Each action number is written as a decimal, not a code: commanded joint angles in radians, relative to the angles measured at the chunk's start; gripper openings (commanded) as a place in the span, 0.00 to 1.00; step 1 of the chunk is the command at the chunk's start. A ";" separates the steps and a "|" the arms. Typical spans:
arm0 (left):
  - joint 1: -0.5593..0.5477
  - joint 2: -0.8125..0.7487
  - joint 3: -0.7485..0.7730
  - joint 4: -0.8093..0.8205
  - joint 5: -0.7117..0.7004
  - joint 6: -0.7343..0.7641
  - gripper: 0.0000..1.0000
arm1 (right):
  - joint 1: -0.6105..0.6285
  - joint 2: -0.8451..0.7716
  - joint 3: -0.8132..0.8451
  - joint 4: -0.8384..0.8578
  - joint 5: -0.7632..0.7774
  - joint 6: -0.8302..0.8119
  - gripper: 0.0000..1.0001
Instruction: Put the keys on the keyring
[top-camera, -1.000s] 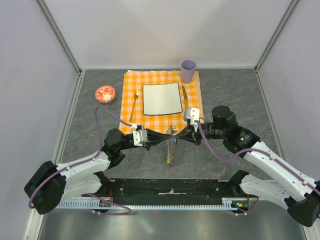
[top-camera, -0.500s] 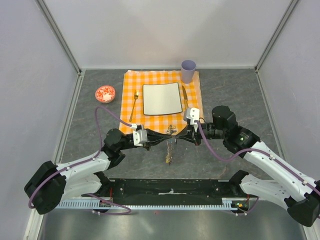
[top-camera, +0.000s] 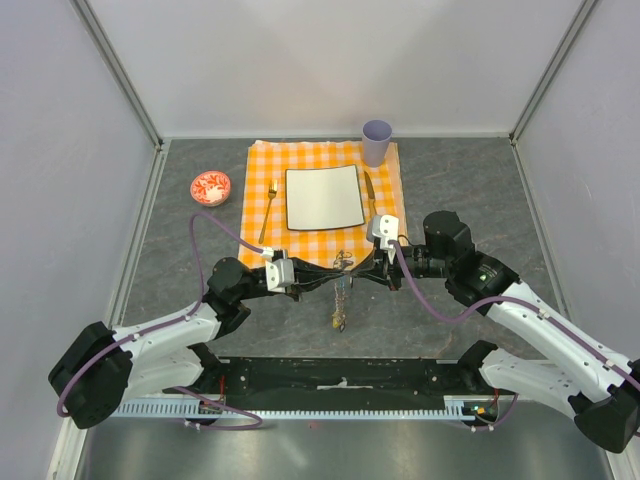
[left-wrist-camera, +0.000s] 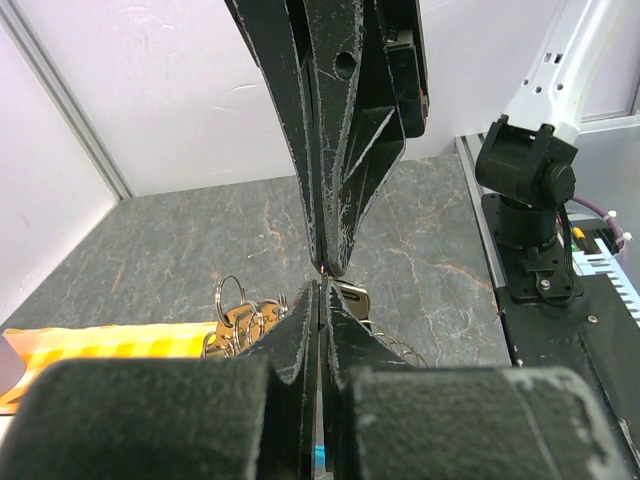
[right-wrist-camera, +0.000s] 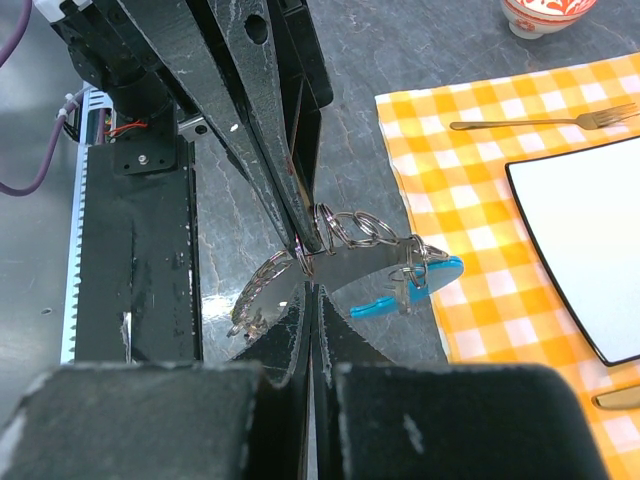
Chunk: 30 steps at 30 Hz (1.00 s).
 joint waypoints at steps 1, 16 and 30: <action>0.000 0.000 0.013 0.099 0.013 -0.015 0.02 | 0.000 -0.003 0.007 0.048 -0.038 0.005 0.00; -0.002 0.003 0.016 0.084 0.007 -0.007 0.02 | 0.000 -0.020 0.005 0.056 -0.064 0.002 0.00; -0.002 0.018 0.030 0.078 0.055 -0.020 0.02 | -0.001 -0.029 0.001 0.088 -0.087 0.020 0.00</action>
